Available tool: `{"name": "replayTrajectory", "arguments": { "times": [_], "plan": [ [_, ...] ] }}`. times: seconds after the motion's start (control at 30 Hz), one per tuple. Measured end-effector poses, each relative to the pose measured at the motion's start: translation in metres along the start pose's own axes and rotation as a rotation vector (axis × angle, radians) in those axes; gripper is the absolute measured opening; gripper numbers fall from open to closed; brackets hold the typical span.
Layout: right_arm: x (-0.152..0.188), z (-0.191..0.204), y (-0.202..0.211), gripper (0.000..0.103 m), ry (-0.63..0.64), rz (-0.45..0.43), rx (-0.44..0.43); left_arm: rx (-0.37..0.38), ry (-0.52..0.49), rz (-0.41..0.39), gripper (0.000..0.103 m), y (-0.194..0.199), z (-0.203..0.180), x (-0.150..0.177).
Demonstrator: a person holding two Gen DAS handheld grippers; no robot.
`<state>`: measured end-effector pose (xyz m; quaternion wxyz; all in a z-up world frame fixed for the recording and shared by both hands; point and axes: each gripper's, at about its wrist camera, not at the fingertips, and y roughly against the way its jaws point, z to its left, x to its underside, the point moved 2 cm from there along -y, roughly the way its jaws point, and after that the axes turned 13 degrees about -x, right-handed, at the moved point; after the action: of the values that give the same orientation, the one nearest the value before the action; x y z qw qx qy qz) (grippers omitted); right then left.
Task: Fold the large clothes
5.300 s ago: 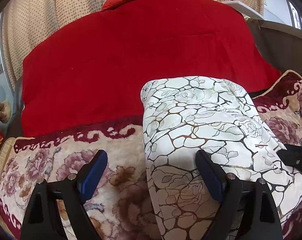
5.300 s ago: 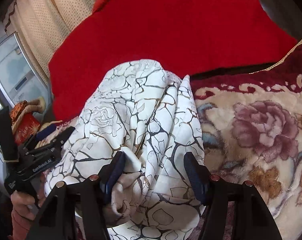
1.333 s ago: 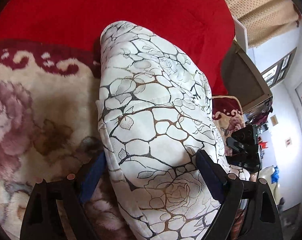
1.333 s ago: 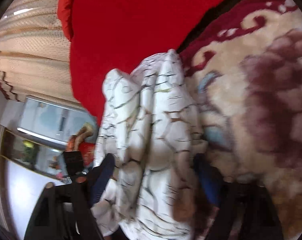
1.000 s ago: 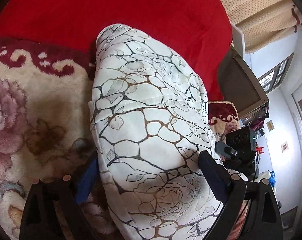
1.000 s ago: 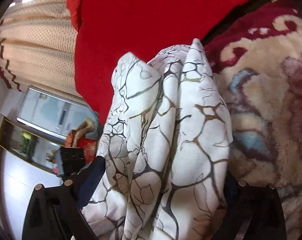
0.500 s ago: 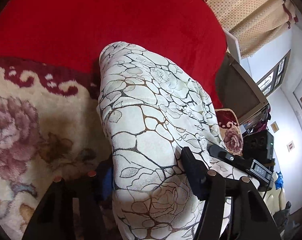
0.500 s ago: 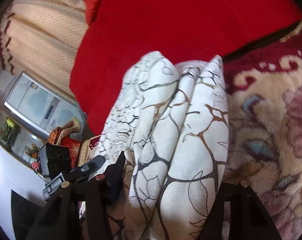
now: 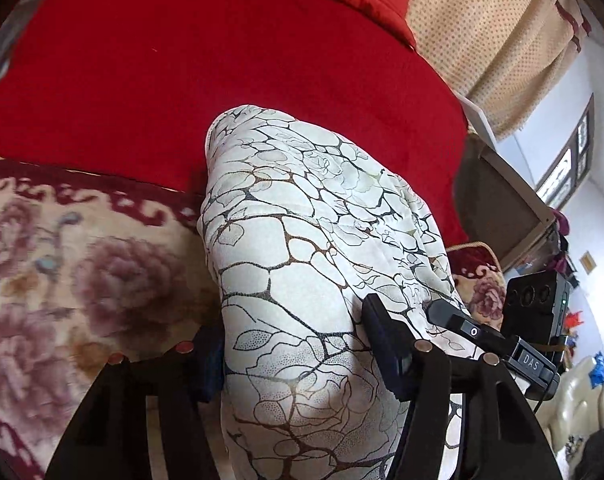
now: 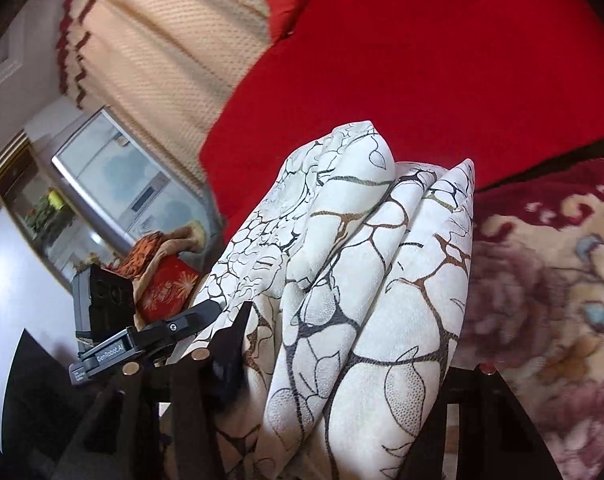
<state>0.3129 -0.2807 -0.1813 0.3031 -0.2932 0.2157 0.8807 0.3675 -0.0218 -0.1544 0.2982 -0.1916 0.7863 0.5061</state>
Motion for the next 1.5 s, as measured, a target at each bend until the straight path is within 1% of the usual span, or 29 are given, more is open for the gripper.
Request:
{"name": "replayTrajectory", "arguments": {
  "times": [0.1, 0.17, 0.23, 0.3, 0.37, 0.43, 0.5, 0.57, 0.63, 0.67, 0.8, 0.87, 0.9, 0.93, 0.97, 1.03, 1.07, 1.1, 1.13, 1.17, 1.23, 1.3, 1.37, 1.4, 1.43, 1.47, 1.5],
  "plan": [
    [0.009, 0.006, -0.016, 0.056, 0.023, 0.013, -0.016, -0.047, 0.012, -0.005, 0.063, 0.004, 0.010, 0.005],
    [0.017, 0.004, -0.028, 0.055, 0.016, 0.028, -0.020, -0.096, 0.009, 0.011, 0.063, -0.001, 0.019, 0.012],
    [0.025, -0.002, -0.040, 0.055, 0.016, 0.058, 0.004, -0.140, 0.002, 0.045, 0.063, -0.011, 0.028, 0.020],
    [0.036, -0.016, -0.053, 0.055, -0.018, 0.105, 0.042, -0.216, -0.008, 0.106, 0.063, -0.034, 0.036, 0.031],
    [0.046, -0.033, -0.061, 0.055, -0.042, 0.132, 0.091, -0.274, -0.023, 0.134, 0.065, -0.050, 0.036, 0.041],
    [0.054, -0.047, -0.065, 0.054, -0.072, 0.148, 0.097, -0.334, -0.080, 0.119, 0.066, -0.056, 0.032, 0.050],
    [0.059, -0.050, -0.063, 0.055, -0.076, 0.140, 0.097, -0.358, -0.111, 0.101, 0.067, -0.055, 0.026, 0.053],
    [0.063, -0.050, -0.059, 0.057, -0.076, 0.127, 0.106, -0.360, -0.100, 0.091, 0.069, -0.051, 0.028, 0.056],
    [0.069, -0.049, -0.047, 0.062, -0.069, 0.111, 0.130, -0.378, -0.085, 0.090, 0.070, -0.047, 0.032, 0.059],
    [0.071, -0.042, -0.046, 0.066, -0.066, 0.098, 0.153, -0.389, -0.086, 0.088, 0.071, -0.043, 0.036, 0.063],
    [0.071, -0.016, -0.020, 0.069, -0.025, 0.058, 0.248, -0.445, -0.105, 0.064, 0.072, -0.035, 0.027, 0.067],
    [0.069, 0.004, -0.002, 0.069, 0.040, 0.017, 0.305, -0.464, -0.118, 0.053, 0.072, -0.028, 0.024, 0.070],
    [0.068, 0.013, 0.006, 0.069, 0.076, -0.003, 0.320, -0.467, -0.118, 0.052, 0.072, -0.026, 0.023, 0.070],
    [0.063, 0.021, 0.013, 0.069, 0.102, -0.020, 0.315, -0.466, -0.116, 0.044, 0.072, -0.020, 0.024, 0.071],
    [0.062, 0.032, 0.018, 0.069, 0.126, -0.037, 0.291, -0.463, -0.112, 0.036, 0.072, -0.016, 0.023, 0.072],
    [0.060, 0.049, 0.022, 0.062, 0.156, -0.042, 0.234, -0.453, -0.092, 0.012, 0.072, 0.000, 0.026, 0.077],
    [0.060, 0.057, 0.022, 0.048, 0.173, -0.040, 0.209, -0.457, -0.084, 0.002, 0.072, 0.005, 0.026, 0.077],
    [0.060, 0.064, 0.021, 0.037, 0.192, -0.034, 0.193, -0.472, -0.076, -0.016, 0.072, 0.012, 0.025, 0.079],
    [0.062, 0.072, 0.015, 0.037, 0.209, -0.028, 0.184, -0.487, -0.072, -0.033, 0.072, 0.014, 0.018, 0.077],
    [0.064, 0.078, 0.011, 0.036, 0.225, -0.020, 0.175, -0.491, -0.074, -0.045, 0.073, 0.019, 0.019, 0.081],
    [0.070, 0.086, -0.001, 0.036, 0.250, 0.011, 0.164, -0.483, -0.079, -0.041, 0.074, 0.023, 0.017, 0.086],
    [0.080, 0.083, -0.016, 0.034, 0.262, 0.069, 0.207, -0.463, -0.080, -0.007, 0.074, 0.018, 0.019, 0.097],
    [0.095, 0.066, -0.034, 0.032, 0.246, 0.168, 0.299, -0.457, -0.088, 0.030, 0.076, 0.007, 0.023, 0.105],
    [0.104, 0.053, -0.042, 0.033, 0.224, 0.223, 0.349, -0.456, -0.105, 0.057, 0.076, -0.003, 0.023, 0.109],
    [0.112, 0.042, -0.046, 0.033, 0.215, 0.249, 0.376, -0.459, -0.116, 0.058, 0.077, -0.006, 0.022, 0.112],
    [0.120, 0.035, -0.044, 0.032, 0.228, 0.234, 0.381, -0.467, -0.119, 0.048, 0.080, -0.005, 0.022, 0.113],
    [0.124, 0.033, -0.041, 0.032, 0.240, 0.213, 0.375, -0.474, -0.121, 0.040, 0.081, -0.003, 0.021, 0.112]
  ]
}}
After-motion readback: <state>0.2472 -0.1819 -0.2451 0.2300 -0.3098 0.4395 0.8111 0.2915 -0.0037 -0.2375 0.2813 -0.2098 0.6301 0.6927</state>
